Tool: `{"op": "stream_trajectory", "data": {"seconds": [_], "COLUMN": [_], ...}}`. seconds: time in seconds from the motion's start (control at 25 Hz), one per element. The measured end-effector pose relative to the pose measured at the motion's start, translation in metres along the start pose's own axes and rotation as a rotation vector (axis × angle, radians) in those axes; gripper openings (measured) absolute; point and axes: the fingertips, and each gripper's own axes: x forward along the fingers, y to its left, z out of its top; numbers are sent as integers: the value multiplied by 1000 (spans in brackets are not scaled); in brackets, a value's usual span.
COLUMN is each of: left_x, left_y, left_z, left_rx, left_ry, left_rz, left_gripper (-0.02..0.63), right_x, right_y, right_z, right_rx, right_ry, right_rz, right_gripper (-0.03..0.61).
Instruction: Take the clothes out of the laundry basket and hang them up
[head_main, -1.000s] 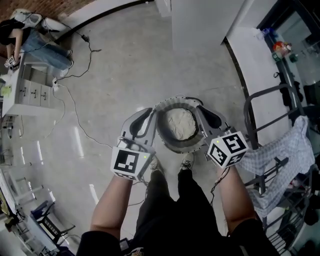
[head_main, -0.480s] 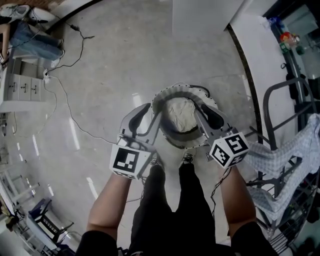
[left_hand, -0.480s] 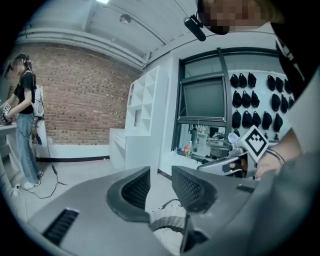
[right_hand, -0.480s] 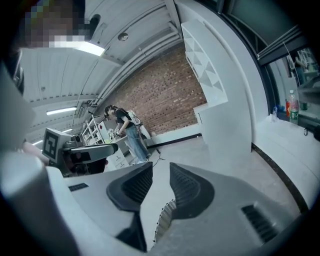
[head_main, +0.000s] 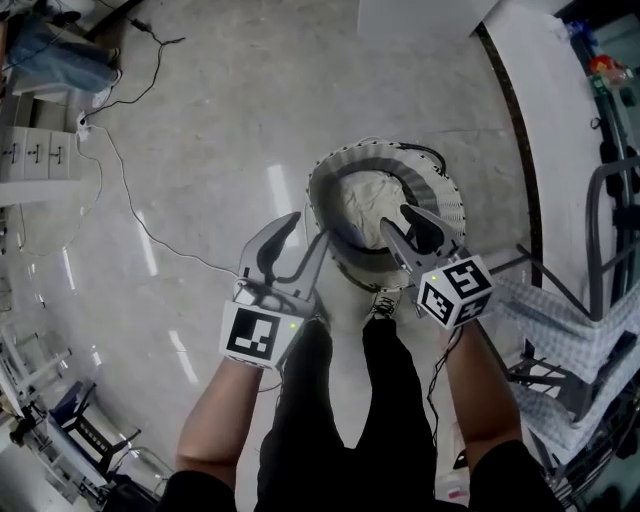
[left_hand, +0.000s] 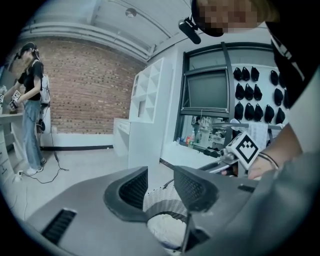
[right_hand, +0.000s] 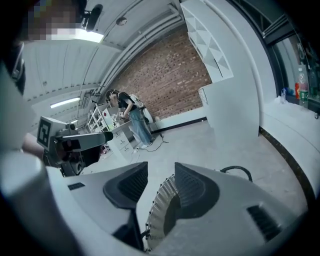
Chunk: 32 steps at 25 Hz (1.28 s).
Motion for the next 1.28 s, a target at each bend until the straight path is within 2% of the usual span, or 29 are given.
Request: {"op": "stream_trajectory", "data": {"seconds": [0.24, 0.68, 0.92, 1.28], "left_x": [5, 20, 34, 58], "left_y": [14, 34, 42, 65], "left_z": [-59, -140, -166, -198], "left_rx": [-24, -49, -54, -59], "left_ry": [40, 82, 98, 103], "left_rz": [20, 20, 9, 3], "left_gripper": [140, 141, 141, 141], "right_x": [39, 110, 148, 206], "right_y": [-15, -53, -75, -97], "right_z": [-63, -181, -234, -282], "right_rx": [-16, -56, -67, -82], "right_ry": [89, 289, 390, 476], "right_rz": [26, 56, 79, 110], "right_gripper": [179, 186, 188, 193]}}
